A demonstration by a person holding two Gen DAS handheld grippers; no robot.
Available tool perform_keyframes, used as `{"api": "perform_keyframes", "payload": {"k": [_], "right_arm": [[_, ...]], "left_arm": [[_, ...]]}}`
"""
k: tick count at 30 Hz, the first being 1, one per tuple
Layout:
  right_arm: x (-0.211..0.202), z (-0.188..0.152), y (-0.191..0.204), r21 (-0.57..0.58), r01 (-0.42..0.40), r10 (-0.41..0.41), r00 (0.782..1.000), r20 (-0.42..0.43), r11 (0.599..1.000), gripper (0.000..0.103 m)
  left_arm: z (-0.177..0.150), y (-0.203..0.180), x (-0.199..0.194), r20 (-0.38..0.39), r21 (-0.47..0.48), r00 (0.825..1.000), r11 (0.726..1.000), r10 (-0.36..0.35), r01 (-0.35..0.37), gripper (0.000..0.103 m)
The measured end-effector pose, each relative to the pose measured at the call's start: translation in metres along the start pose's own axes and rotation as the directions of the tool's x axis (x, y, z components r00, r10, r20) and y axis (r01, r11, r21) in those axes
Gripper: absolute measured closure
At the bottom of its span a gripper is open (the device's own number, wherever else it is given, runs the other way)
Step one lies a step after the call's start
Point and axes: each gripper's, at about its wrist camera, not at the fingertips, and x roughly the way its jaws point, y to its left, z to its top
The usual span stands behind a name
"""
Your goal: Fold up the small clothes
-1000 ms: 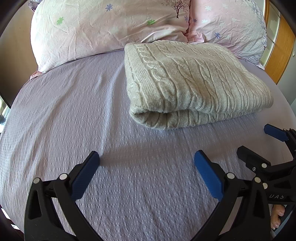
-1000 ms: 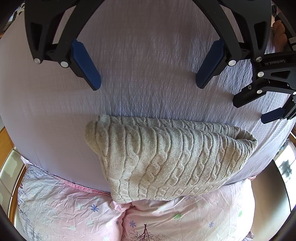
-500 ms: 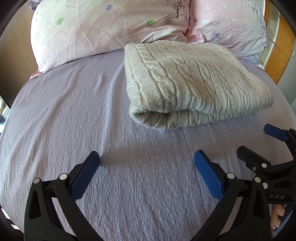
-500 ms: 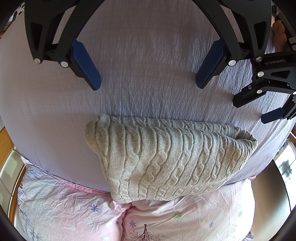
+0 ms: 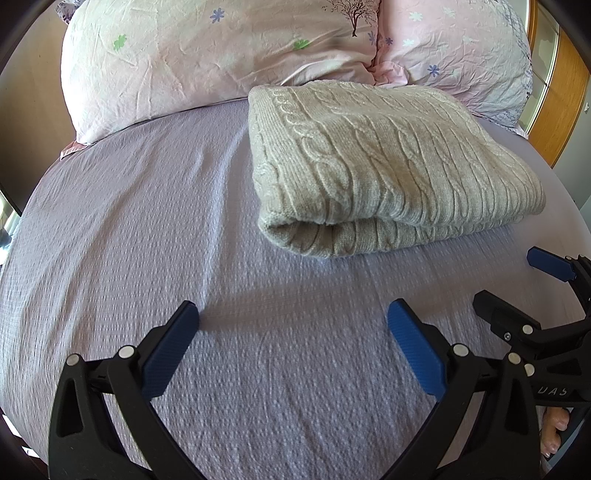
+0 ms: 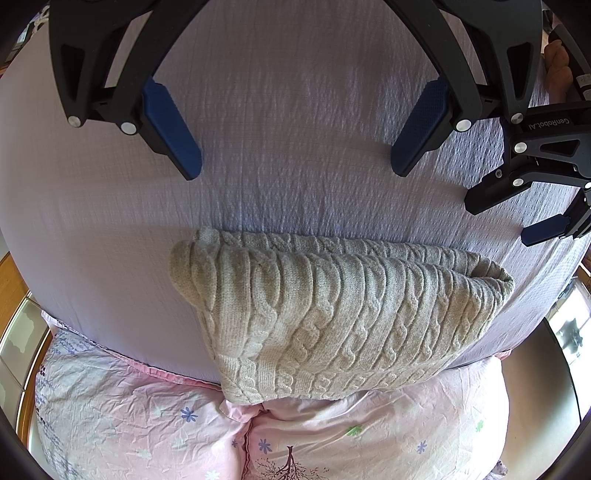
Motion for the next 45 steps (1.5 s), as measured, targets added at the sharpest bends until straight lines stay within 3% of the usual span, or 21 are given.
{"api": "perform_keyframes", "payload": {"k": [45], "right_arm": [[0.0004, 0.0002, 0.0003, 0.002, 0.001, -0.001, 1.000, 0.000, 1.000, 0.001]], "left_arm": [[0.0016, -0.0004, 0.0006, -0.006, 0.000, 1.000, 1.000, 0.001, -0.001, 0.002]]}}
